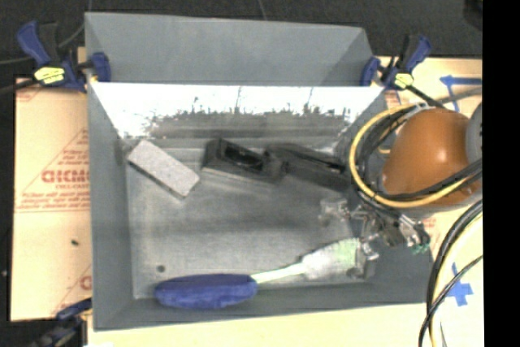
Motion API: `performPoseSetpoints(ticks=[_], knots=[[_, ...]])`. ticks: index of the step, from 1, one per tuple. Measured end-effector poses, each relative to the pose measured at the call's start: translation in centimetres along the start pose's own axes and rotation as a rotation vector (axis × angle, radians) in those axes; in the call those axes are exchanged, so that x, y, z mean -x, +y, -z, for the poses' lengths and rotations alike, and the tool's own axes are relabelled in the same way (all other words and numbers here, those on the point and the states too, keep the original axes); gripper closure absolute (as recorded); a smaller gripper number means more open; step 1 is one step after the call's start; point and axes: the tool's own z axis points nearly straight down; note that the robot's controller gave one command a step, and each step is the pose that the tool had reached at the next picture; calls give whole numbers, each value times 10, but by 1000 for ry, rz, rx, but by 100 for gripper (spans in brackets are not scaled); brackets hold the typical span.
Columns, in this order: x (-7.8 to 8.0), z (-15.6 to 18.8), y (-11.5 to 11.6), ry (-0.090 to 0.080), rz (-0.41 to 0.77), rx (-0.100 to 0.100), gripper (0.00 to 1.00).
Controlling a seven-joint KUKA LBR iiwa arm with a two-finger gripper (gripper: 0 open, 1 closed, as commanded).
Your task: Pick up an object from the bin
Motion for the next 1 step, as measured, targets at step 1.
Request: performPoseSetpoints(ticks=[1], knots=[[-1,-50,14,-16,301,-11,0]])
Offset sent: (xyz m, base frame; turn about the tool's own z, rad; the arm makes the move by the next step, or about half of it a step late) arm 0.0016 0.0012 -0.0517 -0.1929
